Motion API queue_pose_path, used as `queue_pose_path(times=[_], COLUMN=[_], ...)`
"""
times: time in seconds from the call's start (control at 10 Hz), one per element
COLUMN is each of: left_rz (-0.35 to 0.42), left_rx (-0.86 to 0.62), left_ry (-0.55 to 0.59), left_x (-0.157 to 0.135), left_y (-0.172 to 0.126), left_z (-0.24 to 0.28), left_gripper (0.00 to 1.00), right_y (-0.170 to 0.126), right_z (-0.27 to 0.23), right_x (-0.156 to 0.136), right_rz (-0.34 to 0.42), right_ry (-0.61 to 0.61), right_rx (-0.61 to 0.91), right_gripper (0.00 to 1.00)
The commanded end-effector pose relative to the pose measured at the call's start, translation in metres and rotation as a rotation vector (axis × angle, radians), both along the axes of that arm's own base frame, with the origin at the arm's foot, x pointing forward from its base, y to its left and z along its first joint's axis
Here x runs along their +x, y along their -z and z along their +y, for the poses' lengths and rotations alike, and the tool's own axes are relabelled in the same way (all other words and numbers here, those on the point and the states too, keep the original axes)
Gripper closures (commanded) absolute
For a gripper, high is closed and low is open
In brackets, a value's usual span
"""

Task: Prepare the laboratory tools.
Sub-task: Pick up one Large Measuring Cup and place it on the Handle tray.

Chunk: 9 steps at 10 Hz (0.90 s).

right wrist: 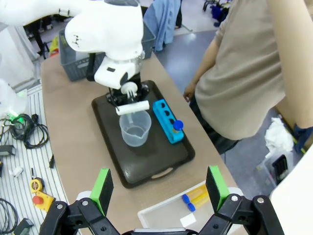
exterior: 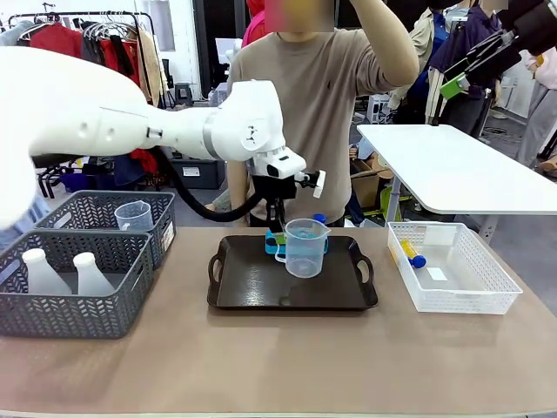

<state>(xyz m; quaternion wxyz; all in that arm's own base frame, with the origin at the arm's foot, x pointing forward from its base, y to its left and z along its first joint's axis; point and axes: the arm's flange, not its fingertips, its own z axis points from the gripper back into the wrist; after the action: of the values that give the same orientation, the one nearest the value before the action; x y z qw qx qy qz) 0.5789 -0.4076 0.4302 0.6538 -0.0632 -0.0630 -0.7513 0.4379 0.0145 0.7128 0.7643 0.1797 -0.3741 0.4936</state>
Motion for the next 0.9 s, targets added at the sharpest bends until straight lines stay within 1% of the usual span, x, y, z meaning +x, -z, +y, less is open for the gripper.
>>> queue_pose_path(times=[0.0, 0.1, 0.2, 0.3, 0.5, 0.8], left_rz=[-0.031, -0.045, -0.045, -0.061, -0.044, -0.028], left_rx=[-0.006, -0.006, -0.013, -0.012, -0.006, 0.001], left_ry=[0.066, 0.068, 0.071, 0.085, 0.090, 0.091], left_x=[0.018, 0.027, 0.030, 0.032, 0.037, 0.039], left_y=[0.001, 0.010, 0.014, 0.018, 0.030, 0.036], left_z=[-0.016, -0.024, -0.029, -0.033, -0.040, -0.041], left_gripper=[1.00, 1.00, 1.00, 1.00, 1.00, 1.00], right_y=[-0.001, -0.001, -0.001, -0.001, -0.001, -0.001], right_z=[0.000, 0.000, 0.000, 0.000, 0.000, 0.000], right_x=[0.000, 0.000, 0.000, 0.000, 0.000, 0.000], right_rz=[-0.005, -0.005, -0.005, -0.005, -0.005, -0.005], right_ry=[-0.006, -0.006, -0.006, -0.006, -0.006, -0.006], right_rx=[0.007, 0.007, 0.007, 0.007, 0.007, 0.007], right_gripper=[0.00, 0.00, 0.00, 0.00, 0.00, 0.00])
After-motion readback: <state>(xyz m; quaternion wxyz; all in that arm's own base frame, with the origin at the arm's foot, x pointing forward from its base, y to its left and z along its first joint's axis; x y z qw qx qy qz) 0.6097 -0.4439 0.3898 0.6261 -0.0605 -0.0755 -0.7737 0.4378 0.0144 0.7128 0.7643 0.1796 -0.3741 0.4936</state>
